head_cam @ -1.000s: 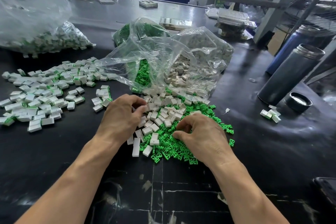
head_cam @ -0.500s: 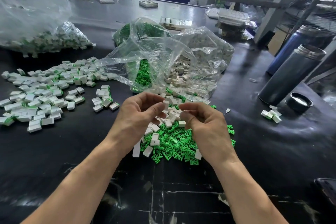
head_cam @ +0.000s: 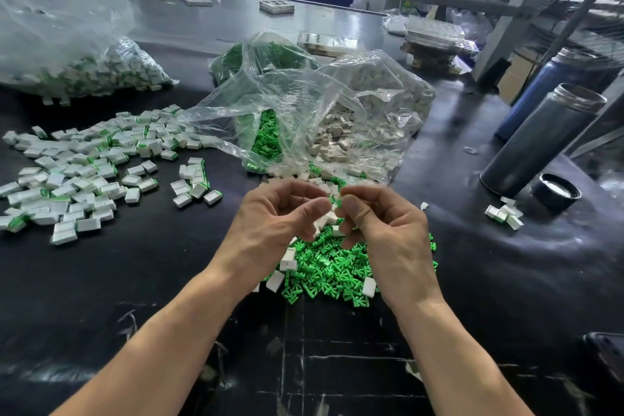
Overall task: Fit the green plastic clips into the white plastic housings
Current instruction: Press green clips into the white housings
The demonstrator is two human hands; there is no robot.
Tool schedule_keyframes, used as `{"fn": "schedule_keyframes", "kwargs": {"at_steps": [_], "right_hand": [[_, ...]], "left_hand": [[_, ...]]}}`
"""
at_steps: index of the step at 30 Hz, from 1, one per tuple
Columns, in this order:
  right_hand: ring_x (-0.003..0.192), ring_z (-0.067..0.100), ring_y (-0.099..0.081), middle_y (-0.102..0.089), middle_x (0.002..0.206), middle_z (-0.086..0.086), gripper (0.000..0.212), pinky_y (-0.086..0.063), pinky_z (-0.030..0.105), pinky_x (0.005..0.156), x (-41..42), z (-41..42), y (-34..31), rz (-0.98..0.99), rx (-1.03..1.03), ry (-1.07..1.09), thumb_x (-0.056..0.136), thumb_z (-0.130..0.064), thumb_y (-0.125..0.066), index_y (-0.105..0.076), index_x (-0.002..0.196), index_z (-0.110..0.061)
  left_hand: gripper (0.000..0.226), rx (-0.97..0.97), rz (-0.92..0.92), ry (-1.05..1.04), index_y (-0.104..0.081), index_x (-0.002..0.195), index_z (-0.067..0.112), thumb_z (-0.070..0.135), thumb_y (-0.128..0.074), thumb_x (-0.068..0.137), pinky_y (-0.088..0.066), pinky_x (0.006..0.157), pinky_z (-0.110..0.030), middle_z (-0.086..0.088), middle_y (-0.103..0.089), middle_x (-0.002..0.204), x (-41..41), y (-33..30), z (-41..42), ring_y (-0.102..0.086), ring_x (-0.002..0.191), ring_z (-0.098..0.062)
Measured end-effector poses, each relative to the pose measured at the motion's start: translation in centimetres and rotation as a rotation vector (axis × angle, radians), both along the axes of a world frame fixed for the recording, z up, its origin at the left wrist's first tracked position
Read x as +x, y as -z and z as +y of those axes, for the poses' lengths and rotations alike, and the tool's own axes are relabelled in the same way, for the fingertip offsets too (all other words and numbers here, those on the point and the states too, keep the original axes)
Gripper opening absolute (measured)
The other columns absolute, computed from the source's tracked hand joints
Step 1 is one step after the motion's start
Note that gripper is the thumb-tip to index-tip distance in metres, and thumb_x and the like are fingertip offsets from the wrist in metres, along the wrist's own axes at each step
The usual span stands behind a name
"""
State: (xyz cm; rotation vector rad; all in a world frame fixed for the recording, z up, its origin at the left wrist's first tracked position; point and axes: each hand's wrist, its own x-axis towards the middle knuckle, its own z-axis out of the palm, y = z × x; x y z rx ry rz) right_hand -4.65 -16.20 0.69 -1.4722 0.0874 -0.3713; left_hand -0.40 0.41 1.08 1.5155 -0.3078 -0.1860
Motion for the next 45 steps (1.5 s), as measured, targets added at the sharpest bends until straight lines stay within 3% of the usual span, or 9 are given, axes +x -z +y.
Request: {"fn": "schedule_keyframes", "kwargs": {"at_steps": [5,13,18,22,27,32,36,41,45], "right_hand": [[0.067,0.012,-0.068,-0.075,0.079,0.001,0.015,-0.056,0.023,0.06,-0.1,0.4,-0.1,-0.002,-0.033,-0.061,0.093,0.001,-0.07,-0.075,0.102,-0.01],[0.059,0.011,-0.062,-0.073,0.075,0.0,0.005,-0.049,0.024,0.051,-0.3,0.4,0.4,0.038,-0.135,-0.049,0.097,-0.015,-0.072,-0.076,0.095,-0.018],[0.062,0.009,-0.063,-0.072,0.074,-0.001,0.003,-0.05,0.022,0.051,-0.3,0.3,0.5,0.026,-0.14,-0.05,0.097,-0.016,-0.072,-0.075,0.097,-0.017],[0.063,0.01,-0.064,-0.074,0.076,0.002,0.005,-0.051,0.023,0.051,-0.4,0.4,0.4,0.025,-0.149,-0.031,0.096,-0.015,-0.073,-0.076,0.095,-0.018],[0.058,0.009,-0.059,-0.068,0.069,-0.006,0.005,-0.048,0.022,0.05,-0.4,0.2,0.2,0.036,-0.148,-0.01,0.097,-0.015,-0.071,-0.076,0.098,-0.015],[0.061,0.01,-0.057,-0.07,0.075,-0.002,0.007,-0.048,0.024,0.051,-0.5,0.3,0.2,-0.02,-0.131,-0.03,0.097,-0.014,-0.07,-0.076,0.1,-0.016],[0.066,0.002,-0.06,-0.072,0.078,-0.01,0.009,-0.046,0.014,0.06,-0.4,0.5,0.4,-0.068,-0.238,-0.086,0.095,-0.01,-0.073,-0.077,0.099,-0.017],[0.069,0.002,-0.062,-0.074,0.082,-0.009,0.01,-0.046,0.015,0.061,-0.4,0.4,0.6,-0.025,-0.314,-0.055,0.095,-0.016,-0.074,-0.077,0.096,-0.026],[0.065,0.002,-0.061,-0.074,0.08,-0.007,0.01,-0.046,0.015,0.06,-0.3,0.3,0.4,-0.029,-0.288,-0.034,0.094,-0.013,-0.074,-0.077,0.095,-0.022]], "left_hand": [[0.04,-0.083,0.1,0.004,-0.074,0.095,0.007,0.043,-0.075,0.078,-0.06,0.059,-0.031,-0.012,-0.074,0.081,-0.3,0.1,-0.4,-0.069,0.063,-0.022],[0.024,-0.112,0.109,0.022,-0.079,0.097,0.01,0.029,-0.074,0.082,-0.058,0.059,-0.03,-0.008,-0.074,0.077,-0.7,-0.1,-0.7,-0.065,0.06,-0.018],[0.028,-0.024,0.057,0.104,-0.077,0.113,0.013,0.015,-0.076,0.085,-0.054,0.066,-0.025,-0.004,-0.074,0.081,-0.8,-0.4,-0.7,-0.06,0.067,-0.012],[0.036,0.088,-0.04,0.157,-0.074,0.114,0.033,0.003,-0.069,0.094,-0.055,0.071,-0.02,0.008,-0.076,0.087,-0.8,-0.4,-0.6,-0.063,0.071,0.0],[0.026,0.17,-0.099,0.115,-0.076,0.113,0.035,0.016,-0.063,0.101,-0.053,0.066,-0.02,0.012,-0.067,0.079,-0.6,0.0,-0.4,-0.058,0.069,-0.006],[0.021,0.223,-0.098,0.069,-0.077,0.113,0.031,0.019,-0.065,0.099,-0.056,0.067,-0.03,0.01,-0.07,0.076,-0.6,0.5,-0.6,-0.065,0.072,-0.005],[0.012,0.269,-0.129,0.075,-0.078,0.092,0.028,0.032,-0.067,0.097,-0.051,0.067,-0.054,-0.02,-0.064,0.075,-0.7,0.4,-0.7,-0.055,0.067,-0.02],[0.02,0.263,-0.126,0.054,-0.079,0.099,0.038,0.021,-0.069,0.097,-0.045,0.061,-0.032,0.01,-0.061,0.065,-0.6,0.6,-0.4,-0.052,0.063,-0.007],[0.011,0.297,-0.116,0.01,-0.079,0.101,0.027,0.022,-0.074,0.093,-0.055,0.072,-0.038,0.002,-0.072,0.081,-0.6,0.4,-0.4,-0.061,0.07,-0.006]]}}
